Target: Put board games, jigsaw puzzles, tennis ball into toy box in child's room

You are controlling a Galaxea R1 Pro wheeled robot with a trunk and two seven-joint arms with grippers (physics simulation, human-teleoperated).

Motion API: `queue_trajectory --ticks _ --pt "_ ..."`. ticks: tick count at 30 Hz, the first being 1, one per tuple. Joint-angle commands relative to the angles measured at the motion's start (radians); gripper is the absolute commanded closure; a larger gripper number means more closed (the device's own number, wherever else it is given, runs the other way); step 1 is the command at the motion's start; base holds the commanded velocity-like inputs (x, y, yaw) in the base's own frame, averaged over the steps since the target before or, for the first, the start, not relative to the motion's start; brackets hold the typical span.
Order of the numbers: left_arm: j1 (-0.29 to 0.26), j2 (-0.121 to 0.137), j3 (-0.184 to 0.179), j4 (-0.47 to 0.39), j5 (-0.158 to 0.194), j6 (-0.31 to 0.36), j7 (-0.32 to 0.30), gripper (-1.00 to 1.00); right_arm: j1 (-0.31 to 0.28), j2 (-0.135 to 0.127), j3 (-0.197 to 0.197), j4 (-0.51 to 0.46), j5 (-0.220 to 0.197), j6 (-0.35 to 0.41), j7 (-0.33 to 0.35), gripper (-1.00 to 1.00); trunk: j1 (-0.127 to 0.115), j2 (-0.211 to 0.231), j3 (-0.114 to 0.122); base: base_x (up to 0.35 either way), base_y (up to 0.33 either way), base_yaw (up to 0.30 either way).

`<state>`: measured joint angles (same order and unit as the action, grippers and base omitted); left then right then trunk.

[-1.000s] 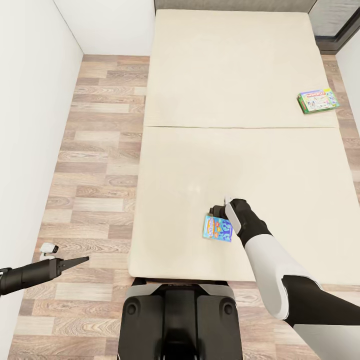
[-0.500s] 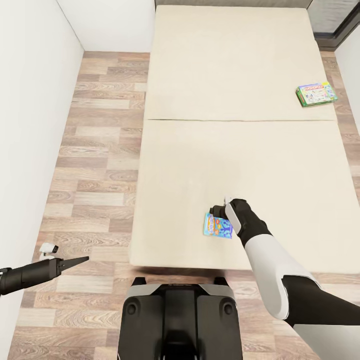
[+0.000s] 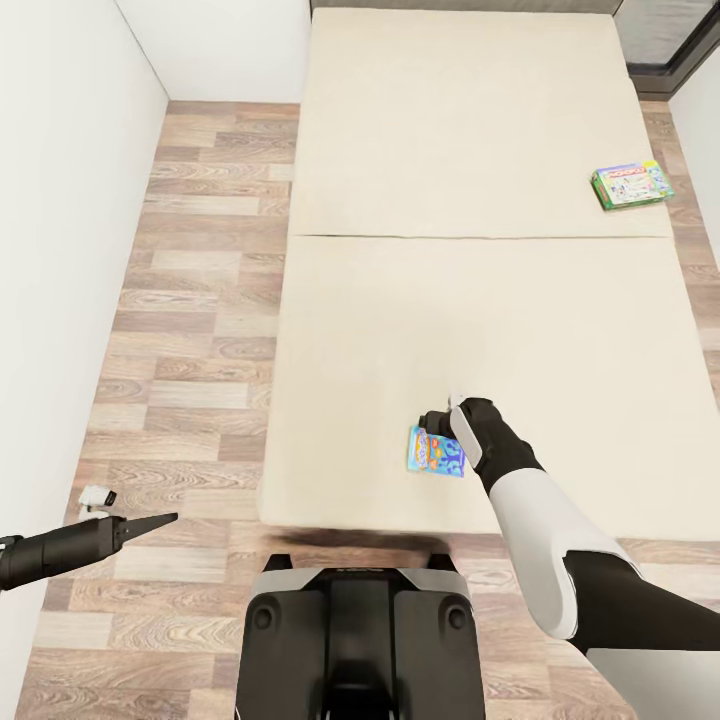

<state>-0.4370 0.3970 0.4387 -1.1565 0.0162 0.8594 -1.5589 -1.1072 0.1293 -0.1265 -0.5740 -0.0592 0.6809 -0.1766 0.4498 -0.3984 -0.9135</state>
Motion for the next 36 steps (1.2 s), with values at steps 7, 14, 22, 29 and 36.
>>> queue_trajectory --ticks 7,14,22,29,36 --pt "0.000 0.000 0.000 0.000 -0.001 0.010 -0.004 -1.00 0.000 0.001 -0.004 -0.001 -0.006 0.003 -0.006 -1.00 0.000 -0.002 -0.001 -0.136 0.000 0.000" --pt "0.000 0.000 0.000 0.000 -0.001 0.010 -0.004 -1.00 0.000 0.002 -0.004 -0.001 -0.006 0.002 -0.006 -1.00 0.000 -0.002 -0.001 -0.154 0.000 0.000" --pt "0.000 0.000 0.000 0.000 -0.001 0.010 -0.004 -1.00 0.000 0.001 -0.004 -0.001 -0.006 0.003 -0.006 -1.00 0.000 -0.002 -0.001 -0.155 0.000 0.000" --pt "0.000 0.000 0.000 0.000 -0.001 0.010 -0.004 -1.00 0.000 0.002 -0.004 -0.001 -0.006 0.003 -0.006 -1.00 0.000 -0.002 -0.001 -0.107 0.000 0.000" --pt "0.000 0.000 0.000 0.000 -0.001 0.010 -0.004 -1.00 0.000 0.003 -0.004 -0.001 -0.005 0.003 -0.005 -1.00 0.000 -0.002 -0.001 -0.074 0.000 0.000"
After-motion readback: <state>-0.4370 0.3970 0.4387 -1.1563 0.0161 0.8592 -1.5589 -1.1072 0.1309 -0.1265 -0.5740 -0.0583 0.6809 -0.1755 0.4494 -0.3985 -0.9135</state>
